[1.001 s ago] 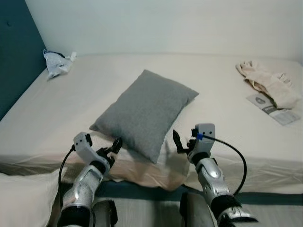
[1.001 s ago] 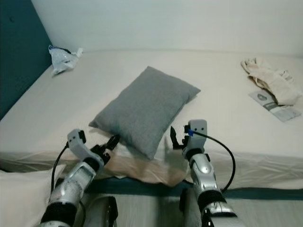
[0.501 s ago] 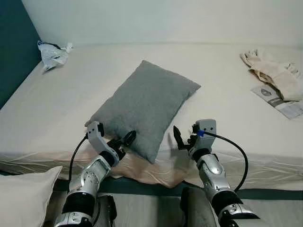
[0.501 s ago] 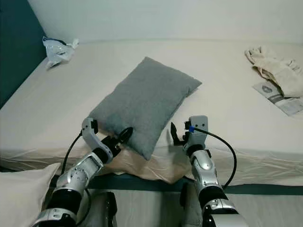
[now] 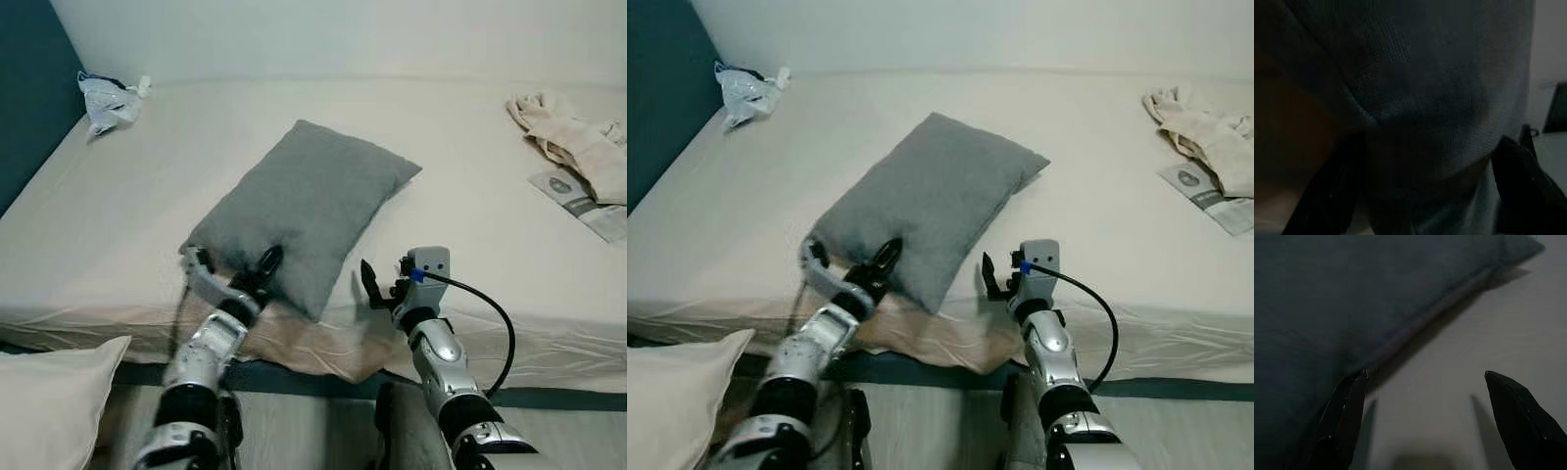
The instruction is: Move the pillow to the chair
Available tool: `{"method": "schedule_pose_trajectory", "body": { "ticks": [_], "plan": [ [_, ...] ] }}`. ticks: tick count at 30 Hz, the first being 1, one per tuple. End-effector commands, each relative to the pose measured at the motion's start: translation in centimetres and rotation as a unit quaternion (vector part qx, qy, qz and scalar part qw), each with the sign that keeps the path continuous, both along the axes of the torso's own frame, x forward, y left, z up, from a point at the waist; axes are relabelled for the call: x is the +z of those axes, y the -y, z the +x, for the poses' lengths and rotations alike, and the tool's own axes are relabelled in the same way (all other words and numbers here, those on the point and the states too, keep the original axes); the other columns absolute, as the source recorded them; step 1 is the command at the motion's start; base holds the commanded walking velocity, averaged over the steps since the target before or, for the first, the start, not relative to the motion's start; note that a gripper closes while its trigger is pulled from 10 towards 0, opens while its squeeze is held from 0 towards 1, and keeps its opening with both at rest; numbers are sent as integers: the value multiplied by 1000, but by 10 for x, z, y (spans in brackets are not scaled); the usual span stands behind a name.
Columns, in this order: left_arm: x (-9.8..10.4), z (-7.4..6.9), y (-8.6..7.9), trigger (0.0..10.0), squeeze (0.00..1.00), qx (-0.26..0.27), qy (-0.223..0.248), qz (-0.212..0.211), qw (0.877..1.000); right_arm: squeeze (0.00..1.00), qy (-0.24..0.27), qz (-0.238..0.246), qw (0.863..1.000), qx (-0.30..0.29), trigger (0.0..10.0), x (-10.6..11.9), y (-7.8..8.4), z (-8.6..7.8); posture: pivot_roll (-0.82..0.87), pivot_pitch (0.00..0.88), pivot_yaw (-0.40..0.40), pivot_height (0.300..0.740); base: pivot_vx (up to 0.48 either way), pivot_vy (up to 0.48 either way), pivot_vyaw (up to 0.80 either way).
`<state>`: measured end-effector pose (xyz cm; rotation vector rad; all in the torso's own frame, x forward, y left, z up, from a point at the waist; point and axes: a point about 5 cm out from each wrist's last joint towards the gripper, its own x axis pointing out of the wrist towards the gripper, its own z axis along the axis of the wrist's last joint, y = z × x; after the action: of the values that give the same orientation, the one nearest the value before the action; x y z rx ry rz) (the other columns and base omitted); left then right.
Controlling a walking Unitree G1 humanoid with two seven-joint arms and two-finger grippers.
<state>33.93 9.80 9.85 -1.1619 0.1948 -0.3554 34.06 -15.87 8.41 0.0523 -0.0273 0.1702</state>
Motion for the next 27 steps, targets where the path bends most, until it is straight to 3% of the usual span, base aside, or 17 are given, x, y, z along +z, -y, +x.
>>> {"method": "schedule_pose_trajectory", "body": {
  "ticks": [1, 4, 8, 9, 10, 16, 27],
  "plan": [
    [6, -2, 28, 10000, 0, -30, 4, -37, 999, 0, -12, 0, 1000, 4, 10000, -7, -2, -3, 80, 216, 14, 544, 0, 0, 0],
    [5, -3, 41, 10000, 0, -40, 0, -31, 999, 0, -13, 0, 1000, 5, 10000, -7, -3, -3, 78, 216, 14, 544, 0, 0, 0],
    [4, -3, 57, 10000, 0, -42, 10, 34, 998, 0, -11, -1, 1000, 5, 10000, -5, -3, -2, 71, 212, 17, 544, 0, 0, 0],
    [3, -2, 57, 5333, 0, -32, 12, 60, 998, 0, -11, -1, 1000, 5, 10000, -5, -2, -2, 71, 212, 17, 544, 0, 0, 0],
    [3, -2, 57, 0, 0, -25, 14, 75, 997, 0, -10, -1, 1000, 4, 10000, -5, -2, -1, 70, 209, 19, 544, 0, 0, 0],
    [2, 1, 48, 0, 0, 2, 14, 121, 993, 0, -11, -2, 1000, -1, 10000, -5, -1, -2, 67, 202, 24, 544, 0, 0, 0],
    [14, 10, 32, 0, 0, 54, 39, 100, 993, 0, -14, 10, 1000, 6, 10000, -4, -4, 0, 55, 149, 23, 544, 0, 0, 0]
  ]
}}
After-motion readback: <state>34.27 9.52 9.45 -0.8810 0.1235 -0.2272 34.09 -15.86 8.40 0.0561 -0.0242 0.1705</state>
